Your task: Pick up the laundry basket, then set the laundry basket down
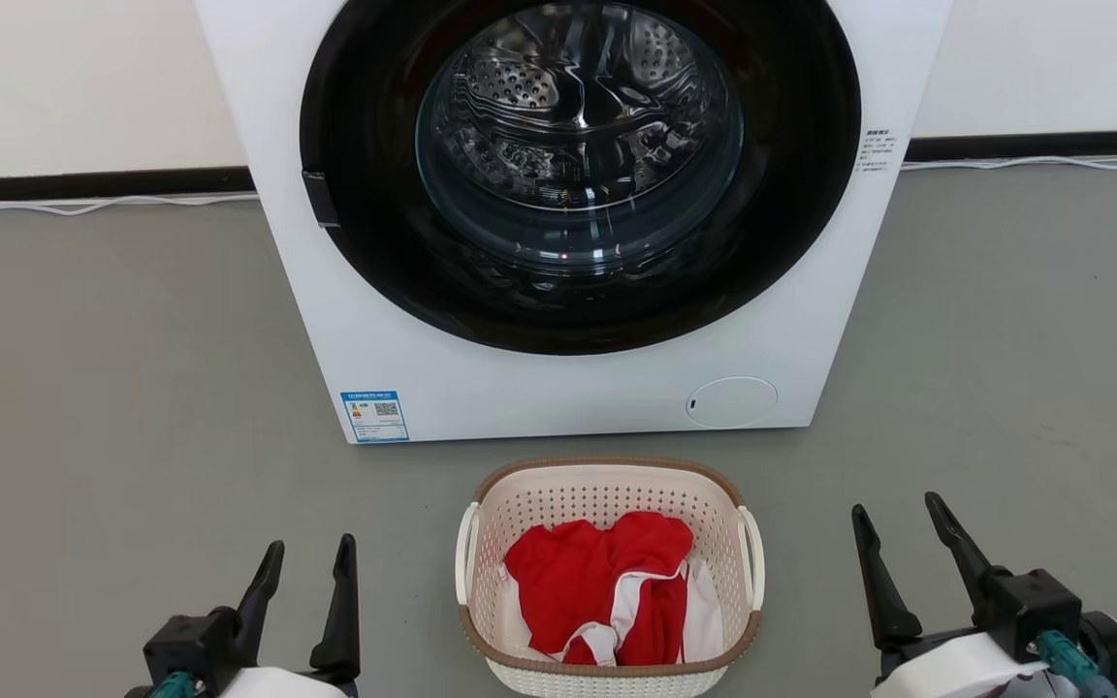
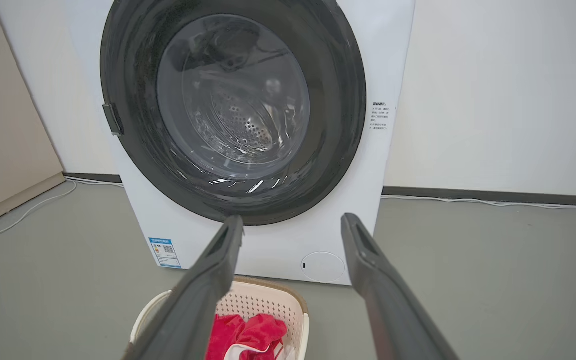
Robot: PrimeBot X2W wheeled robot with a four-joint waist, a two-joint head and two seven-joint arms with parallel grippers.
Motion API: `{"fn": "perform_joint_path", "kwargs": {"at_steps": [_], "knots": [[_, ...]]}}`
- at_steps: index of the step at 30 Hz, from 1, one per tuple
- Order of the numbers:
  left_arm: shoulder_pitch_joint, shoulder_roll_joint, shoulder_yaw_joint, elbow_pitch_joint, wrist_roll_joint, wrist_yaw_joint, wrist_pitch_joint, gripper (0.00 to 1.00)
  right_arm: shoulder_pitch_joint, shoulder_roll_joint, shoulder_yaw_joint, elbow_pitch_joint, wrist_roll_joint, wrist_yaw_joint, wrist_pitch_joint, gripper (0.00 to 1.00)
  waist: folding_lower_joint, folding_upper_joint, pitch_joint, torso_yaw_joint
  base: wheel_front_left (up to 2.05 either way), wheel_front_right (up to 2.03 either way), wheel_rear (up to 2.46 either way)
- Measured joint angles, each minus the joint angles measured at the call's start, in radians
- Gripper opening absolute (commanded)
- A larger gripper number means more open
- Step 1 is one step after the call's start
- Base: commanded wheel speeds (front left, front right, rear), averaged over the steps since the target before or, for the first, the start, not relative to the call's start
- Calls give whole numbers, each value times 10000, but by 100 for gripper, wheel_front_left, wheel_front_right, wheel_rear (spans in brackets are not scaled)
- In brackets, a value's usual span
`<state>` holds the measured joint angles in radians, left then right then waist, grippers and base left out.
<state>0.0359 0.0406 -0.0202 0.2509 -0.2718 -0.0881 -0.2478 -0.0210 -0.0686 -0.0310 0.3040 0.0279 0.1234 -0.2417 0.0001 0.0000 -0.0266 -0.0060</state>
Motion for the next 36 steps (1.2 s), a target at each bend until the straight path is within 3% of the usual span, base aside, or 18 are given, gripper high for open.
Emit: {"fn": "perform_joint_path", "kwargs": {"at_steps": [22, 36], "knots": [[-1, 2, -35, 171, 255, -6, -4, 100, 0, 29, -213, -17, -192, 0, -61, 100, 0, 0, 133, -41, 0, 0, 0], [-378, 10, -234, 466, 234, -44, -4, 100, -215, 192, -721, 138, -374, 4, -61, 100, 0, 0, 860, 72, 0, 0, 0]]}}
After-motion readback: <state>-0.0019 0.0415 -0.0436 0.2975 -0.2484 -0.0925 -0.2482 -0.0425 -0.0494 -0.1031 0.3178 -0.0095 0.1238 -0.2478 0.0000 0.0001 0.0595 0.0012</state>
